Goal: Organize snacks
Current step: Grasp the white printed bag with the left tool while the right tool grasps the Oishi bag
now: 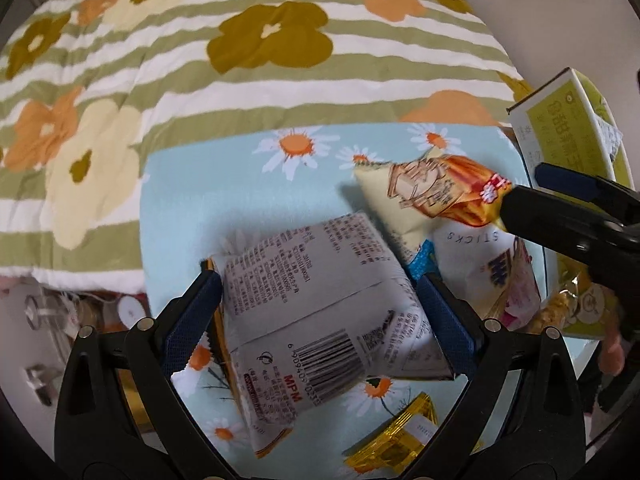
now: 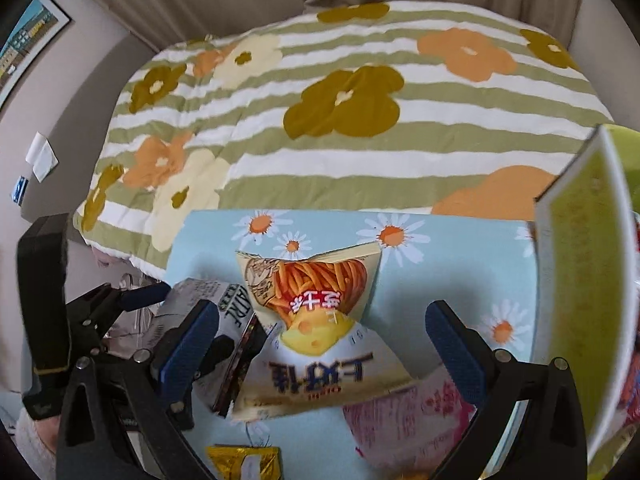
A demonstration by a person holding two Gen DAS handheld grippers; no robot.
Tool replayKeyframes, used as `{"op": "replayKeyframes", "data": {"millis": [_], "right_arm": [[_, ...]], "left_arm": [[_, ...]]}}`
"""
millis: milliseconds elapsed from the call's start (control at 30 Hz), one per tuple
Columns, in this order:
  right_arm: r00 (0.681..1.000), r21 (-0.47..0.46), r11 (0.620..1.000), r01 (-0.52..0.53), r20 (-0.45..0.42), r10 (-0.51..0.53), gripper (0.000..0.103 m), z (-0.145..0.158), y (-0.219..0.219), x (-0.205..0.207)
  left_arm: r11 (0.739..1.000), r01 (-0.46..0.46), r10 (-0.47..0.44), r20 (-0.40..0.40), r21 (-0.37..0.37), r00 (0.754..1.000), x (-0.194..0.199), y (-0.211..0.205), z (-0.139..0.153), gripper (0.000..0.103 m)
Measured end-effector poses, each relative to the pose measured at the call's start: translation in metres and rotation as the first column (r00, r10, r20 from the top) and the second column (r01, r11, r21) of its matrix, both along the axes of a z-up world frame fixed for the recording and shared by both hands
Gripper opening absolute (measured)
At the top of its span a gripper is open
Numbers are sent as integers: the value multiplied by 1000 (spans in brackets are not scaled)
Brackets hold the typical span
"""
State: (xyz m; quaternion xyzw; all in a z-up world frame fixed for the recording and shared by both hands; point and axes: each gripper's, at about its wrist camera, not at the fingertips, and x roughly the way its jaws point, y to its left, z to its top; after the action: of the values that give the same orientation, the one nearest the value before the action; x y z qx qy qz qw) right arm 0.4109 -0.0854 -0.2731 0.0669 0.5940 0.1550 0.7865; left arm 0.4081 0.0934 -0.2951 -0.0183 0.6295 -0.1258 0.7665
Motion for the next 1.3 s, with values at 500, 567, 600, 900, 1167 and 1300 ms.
{"op": "replayKeyframes", "data": {"millis": [500, 567, 600, 900, 1167, 1300], "right_arm": [[995, 2, 997, -75, -59, 75, 103, -31, 15, 6], [995, -8, 997, -81, -62, 81, 103, -33, 16, 5], [995, -9, 997, -82, -65, 81, 103, -34, 15, 4], [993, -15, 995, -98, -74, 97, 103, -37, 14, 1], [991, -23, 993, -117, -69, 116, 103, -36, 22, 0], [990, -31, 992, -119, -85, 116, 102, -41, 27, 0]], "left_arm": [[992, -102, 102, -14, -68, 995, -22, 17, -14, 100], [993, -101, 100, -15, -66, 995, -24, 16, -16, 99], [993, -99, 99, -7, -60, 995, -25, 15, -17, 99], [992, -101, 102, 5, -76, 995, -31, 23, -8, 88], [990, -118, 120, 32, -79, 992, -39, 35, 8, 81], [988, -130, 134, 41, -86, 990, -43, 42, 13, 81]]}}
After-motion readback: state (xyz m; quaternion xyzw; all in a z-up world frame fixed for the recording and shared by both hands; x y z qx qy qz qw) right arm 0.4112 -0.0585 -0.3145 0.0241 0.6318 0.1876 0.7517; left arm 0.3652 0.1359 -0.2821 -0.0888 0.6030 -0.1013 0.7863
